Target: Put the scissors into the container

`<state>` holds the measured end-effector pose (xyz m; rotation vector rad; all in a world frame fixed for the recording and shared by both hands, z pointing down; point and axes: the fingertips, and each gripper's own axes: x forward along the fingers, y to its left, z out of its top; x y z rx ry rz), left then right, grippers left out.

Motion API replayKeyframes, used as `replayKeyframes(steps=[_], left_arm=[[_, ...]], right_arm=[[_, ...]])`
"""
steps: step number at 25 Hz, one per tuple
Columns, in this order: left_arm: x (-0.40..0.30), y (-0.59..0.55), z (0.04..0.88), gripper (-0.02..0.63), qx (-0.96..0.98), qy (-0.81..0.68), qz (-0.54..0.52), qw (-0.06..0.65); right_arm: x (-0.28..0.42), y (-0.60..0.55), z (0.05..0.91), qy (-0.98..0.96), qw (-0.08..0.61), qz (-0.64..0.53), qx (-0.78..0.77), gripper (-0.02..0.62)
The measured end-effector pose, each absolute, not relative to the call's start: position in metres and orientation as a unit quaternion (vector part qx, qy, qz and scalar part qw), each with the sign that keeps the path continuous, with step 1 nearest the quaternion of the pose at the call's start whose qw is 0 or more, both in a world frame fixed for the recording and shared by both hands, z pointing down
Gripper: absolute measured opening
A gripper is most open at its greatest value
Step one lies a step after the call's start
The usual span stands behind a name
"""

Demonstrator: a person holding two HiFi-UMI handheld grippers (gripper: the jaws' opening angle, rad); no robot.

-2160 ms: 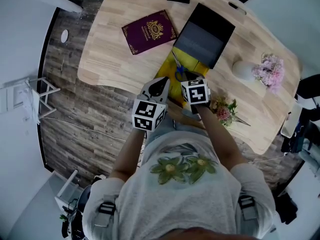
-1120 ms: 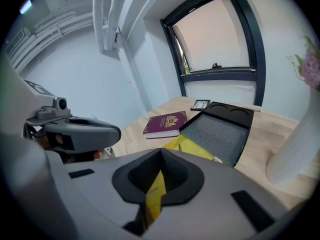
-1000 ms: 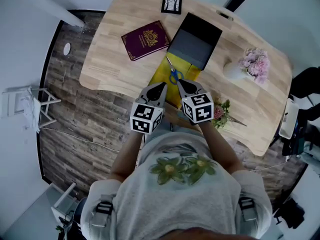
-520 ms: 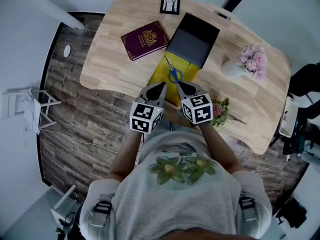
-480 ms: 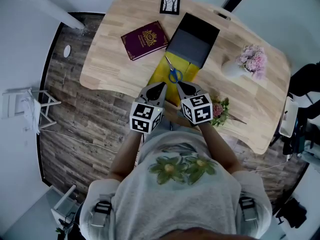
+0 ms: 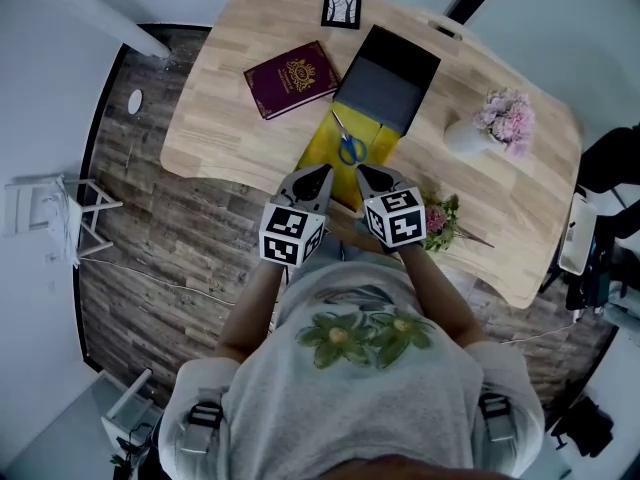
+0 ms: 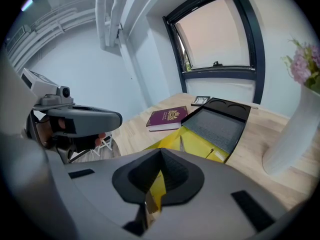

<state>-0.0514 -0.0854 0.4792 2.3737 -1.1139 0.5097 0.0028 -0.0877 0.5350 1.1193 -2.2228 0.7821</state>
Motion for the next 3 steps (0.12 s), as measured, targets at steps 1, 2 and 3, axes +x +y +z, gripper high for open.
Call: replayKeyframes(steps=[1, 2, 3], left_arm=[[-0.052, -0.085, 0.4794, 0.006, 0.864, -0.406, 0.186, 0.233], [-0.0526, -0.0845, 0.4796, 0.006, 0.864, -0.406, 0.186, 0.234], [-0.0533, -0.0841, 0.4797, 0.006, 0.864, -0.406, 0.186, 0.234]], right_arm=[[0.003, -0.0871, 0.5361, -0.821, 0.265, 0.29, 0.414, 0.006], [0.0031, -0.0864, 0.5371, -0.82, 0.266, 0.291, 0.415, 0.006], [0.0033, -0.0858, 0.5379, -0.82, 0.267, 0.291, 0.415, 0.006]])
